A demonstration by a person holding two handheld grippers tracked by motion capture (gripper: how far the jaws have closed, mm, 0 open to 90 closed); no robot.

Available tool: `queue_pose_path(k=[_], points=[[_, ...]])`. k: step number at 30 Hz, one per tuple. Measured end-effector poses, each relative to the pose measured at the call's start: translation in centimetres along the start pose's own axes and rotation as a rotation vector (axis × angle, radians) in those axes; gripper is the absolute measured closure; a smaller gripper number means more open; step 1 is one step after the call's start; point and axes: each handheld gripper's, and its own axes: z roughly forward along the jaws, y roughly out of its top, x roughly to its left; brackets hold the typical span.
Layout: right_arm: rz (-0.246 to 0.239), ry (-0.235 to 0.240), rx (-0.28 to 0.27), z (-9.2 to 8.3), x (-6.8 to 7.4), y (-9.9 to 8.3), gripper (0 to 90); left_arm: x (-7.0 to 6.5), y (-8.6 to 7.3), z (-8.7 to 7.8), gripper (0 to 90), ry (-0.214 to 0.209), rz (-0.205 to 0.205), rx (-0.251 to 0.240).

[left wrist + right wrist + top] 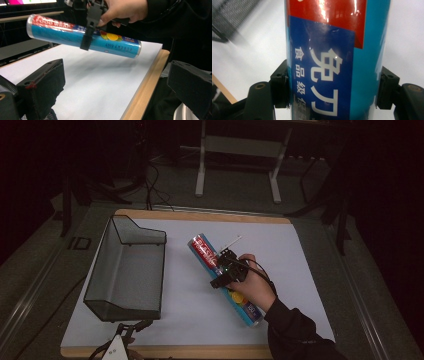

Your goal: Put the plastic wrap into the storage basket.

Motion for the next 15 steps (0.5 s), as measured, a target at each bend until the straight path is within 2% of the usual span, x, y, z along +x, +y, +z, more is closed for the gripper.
queue_pose_path(k=[8, 15], points=[[0.005, 0.033, -0.093, -1.3, 1.1, 1.8, 31.7, 0.0, 0.0, 0.1, 2.4, 0.01, 0.004, 0.009], [-0.005, 0.044, -0.123, -1.8, 2.5, 3.3, 31.7, 0.1, -0.1, 0.1, 2.4, 0.025, 0.007, 0.014]])
